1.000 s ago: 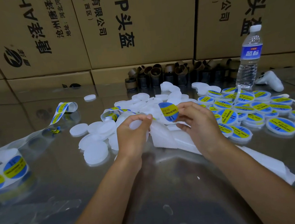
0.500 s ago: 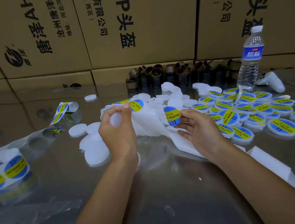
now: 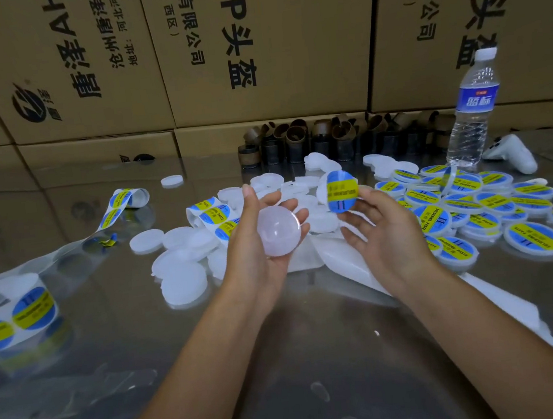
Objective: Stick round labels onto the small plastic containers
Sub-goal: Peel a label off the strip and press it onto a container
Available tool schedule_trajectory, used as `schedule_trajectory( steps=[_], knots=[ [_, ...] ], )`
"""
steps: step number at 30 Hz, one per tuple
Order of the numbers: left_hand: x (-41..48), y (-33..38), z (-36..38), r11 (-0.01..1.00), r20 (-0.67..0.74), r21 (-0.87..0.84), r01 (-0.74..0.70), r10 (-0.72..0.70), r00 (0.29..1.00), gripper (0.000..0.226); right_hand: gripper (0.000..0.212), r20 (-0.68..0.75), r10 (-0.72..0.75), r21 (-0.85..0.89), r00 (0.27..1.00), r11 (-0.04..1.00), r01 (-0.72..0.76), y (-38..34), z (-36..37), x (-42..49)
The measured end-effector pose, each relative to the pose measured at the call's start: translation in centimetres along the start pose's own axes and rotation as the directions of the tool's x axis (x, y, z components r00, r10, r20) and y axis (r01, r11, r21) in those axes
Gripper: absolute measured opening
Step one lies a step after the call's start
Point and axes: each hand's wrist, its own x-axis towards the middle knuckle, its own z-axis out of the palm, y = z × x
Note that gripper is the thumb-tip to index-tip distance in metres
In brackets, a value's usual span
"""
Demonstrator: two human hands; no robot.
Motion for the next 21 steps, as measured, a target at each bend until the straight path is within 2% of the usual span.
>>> schedule_trajectory(
  steps=[2,5,9,11,16,21],
  knots=[
    [0.2,-0.1,-0.1,0.999,-0.011,-0.027,0.035,-0.035,0.999,0.042,0.015,-0.025,0.009,0.089,1.000,0.996,-0.007,-0.6,0.5,-0.4],
    [0.4,-0.5,-0.3,0.998,-0.010,-0.020,0.064,-0.064,0.998,0.047,0.005,0.071,0.001,0.112,0.997,0.994,-0.009,-1.0,1.3,-1.2],
    [0.3,-1.0,-0.4,0.995,0.083,0.022,0.096,-0.097,0.992,0.058,0.006,0.275,0.022,-0.052,0.961,0.999,-0.008,-0.2,2.1,-2.2],
    [0.2,-1.1,-0.4,0.993,0.122,0.013,0.114,-0.115,0.986,0.059,0.008,0.318,0.051,-0.165,0.947,0.986,0.002,0.2,2.2,-2.4],
    [0.4,-1.3,-0.3,0.993,0.110,-0.015,0.113,-0.111,0.988,0.060,0.011,0.246,0.040,-0.357,0.968,0.932,0.052,0.9,1.9,-2.2],
    [0.4,-1.3,-0.3,0.995,0.114,-0.022,0.100,-0.096,0.989,0.058,0.012,0.164,0.000,-0.388,0.987,0.919,0.065,1.0,1.8,-2.0]
  ],
)
